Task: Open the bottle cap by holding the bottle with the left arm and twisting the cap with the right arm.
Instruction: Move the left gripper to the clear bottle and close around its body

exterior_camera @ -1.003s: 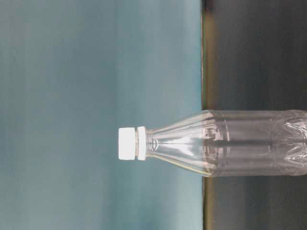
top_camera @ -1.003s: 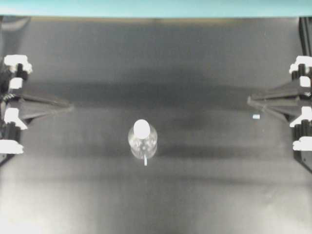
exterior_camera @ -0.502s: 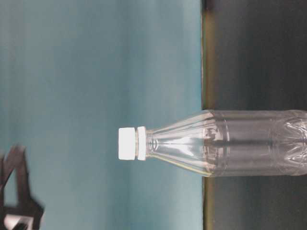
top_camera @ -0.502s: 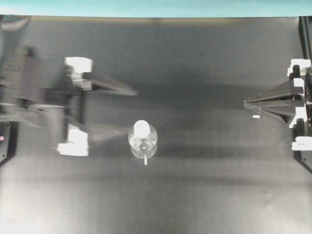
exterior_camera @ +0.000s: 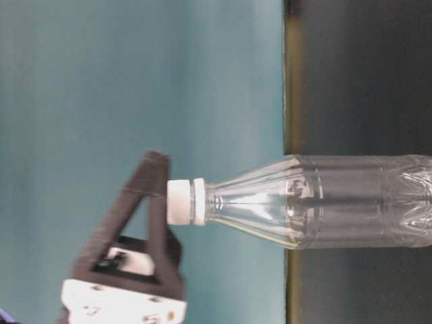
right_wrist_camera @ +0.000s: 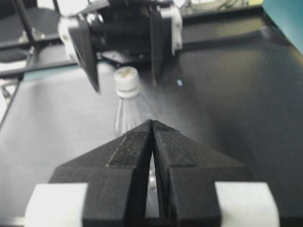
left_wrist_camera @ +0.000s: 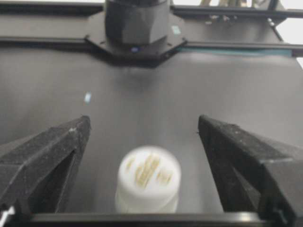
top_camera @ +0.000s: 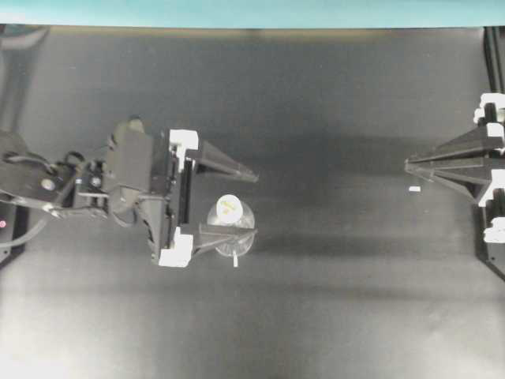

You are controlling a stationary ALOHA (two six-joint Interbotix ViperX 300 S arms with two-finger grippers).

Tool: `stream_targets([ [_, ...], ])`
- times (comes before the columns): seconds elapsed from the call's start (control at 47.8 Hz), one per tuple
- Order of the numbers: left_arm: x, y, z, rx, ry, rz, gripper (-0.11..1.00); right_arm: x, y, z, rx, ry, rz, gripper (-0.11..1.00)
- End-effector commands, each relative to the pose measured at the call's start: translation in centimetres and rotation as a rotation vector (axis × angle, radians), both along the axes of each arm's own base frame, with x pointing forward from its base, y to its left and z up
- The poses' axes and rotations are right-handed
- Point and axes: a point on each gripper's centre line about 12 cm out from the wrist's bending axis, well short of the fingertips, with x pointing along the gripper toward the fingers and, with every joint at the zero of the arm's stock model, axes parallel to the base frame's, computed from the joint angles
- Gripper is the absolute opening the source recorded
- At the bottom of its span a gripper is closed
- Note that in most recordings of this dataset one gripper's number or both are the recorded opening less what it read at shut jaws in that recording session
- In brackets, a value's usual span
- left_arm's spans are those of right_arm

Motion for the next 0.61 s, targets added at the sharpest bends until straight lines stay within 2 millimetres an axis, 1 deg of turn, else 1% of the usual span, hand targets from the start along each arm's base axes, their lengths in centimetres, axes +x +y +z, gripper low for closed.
stream_targets([
  [0.0,0.2,-0.4,-1.2,-0.004,0.008,-0.014,0.98,-0.1,-0.1,1.3,0.023,-0.023,-0.004,-0.01],
  [0.042,0.2,-0.5,-2.4,-0.01,0.03,-0.017,0.98,-0.3,-0.1,1.3,0.031,-0.014,-0.004,-0.01],
  [0.209,1.0,-1.2,-5.5,-0.048,0.052,-0.036,0.98,-0.4,-0.1,1.1,0.053,0.014,-0.006,-0.01],
  [0.314,1.4,-1.5,-7.8,-0.073,0.08,-0.045,0.98,-0.3,-0.1,0.9,0.066,0.02,-0.012,-0.01],
  [0.481,1.5,-2.1,-11.2,-0.094,0.155,-0.056,0.98,-0.2,-0.2,0.9,0.073,0.022,-0.014,-0.01],
  [0.585,1.5,-1.8,-12.2,-0.101,0.181,-0.045,0.98,-0.3,-0.2,0.9,0.084,0.03,-0.015,-0.01],
])
